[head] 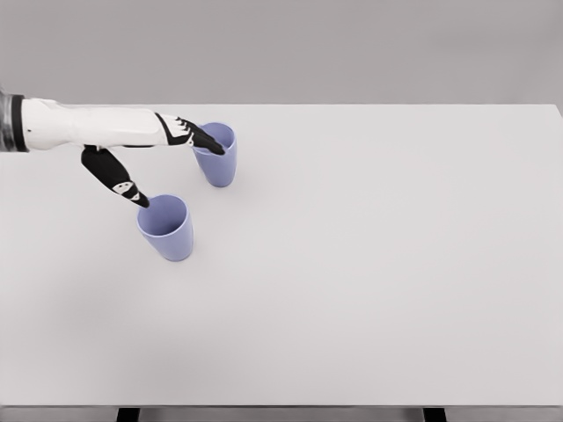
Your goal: Place the right cup on the left cup with left arm
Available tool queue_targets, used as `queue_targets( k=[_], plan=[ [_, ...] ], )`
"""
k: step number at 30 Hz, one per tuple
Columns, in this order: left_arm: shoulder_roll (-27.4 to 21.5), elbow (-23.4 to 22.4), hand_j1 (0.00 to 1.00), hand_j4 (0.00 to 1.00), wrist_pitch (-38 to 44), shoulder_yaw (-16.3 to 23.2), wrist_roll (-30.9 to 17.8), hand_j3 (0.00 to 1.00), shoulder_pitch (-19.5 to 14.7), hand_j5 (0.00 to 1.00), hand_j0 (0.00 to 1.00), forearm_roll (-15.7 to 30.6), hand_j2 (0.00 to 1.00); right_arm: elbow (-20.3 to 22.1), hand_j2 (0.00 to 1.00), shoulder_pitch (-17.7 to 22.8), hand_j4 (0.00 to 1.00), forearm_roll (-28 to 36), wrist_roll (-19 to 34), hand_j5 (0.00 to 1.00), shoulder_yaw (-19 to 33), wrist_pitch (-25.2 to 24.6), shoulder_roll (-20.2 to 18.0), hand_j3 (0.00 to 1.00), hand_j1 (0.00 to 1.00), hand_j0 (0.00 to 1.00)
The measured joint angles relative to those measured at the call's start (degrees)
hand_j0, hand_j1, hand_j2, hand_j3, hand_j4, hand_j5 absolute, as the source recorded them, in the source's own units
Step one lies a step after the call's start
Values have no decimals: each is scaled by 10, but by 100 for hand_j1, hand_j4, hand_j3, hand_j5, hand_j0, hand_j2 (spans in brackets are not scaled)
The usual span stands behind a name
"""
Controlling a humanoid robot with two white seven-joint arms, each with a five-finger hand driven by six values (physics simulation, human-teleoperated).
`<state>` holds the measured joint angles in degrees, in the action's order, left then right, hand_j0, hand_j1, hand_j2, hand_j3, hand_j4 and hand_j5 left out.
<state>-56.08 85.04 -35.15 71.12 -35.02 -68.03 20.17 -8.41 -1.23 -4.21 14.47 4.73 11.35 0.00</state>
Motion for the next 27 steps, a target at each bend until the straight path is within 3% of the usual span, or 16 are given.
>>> queue_targets(
  k=[6, 16, 27],
  plan=[
    [23, -38, 100, 100, 0, 0, 0, 100, -24, 100, 100, 8, 100, -3, 100, 1, 100, 0, -1, 100, 1, 0, 0, 100, 100, 100],
    [130, -196, 100, 100, 0, -4, 0, 100, -23, 100, 100, -2, 100, -4, 100, 1, 100, 1, -1, 100, 0, 0, 0, 100, 100, 100],
    [229, -355, 100, 100, 0, -8, 0, 100, -8, 100, 100, -52, 100, -4, 100, 1, 100, 1, -1, 100, 0, 0, 0, 100, 100, 100]
  ],
)
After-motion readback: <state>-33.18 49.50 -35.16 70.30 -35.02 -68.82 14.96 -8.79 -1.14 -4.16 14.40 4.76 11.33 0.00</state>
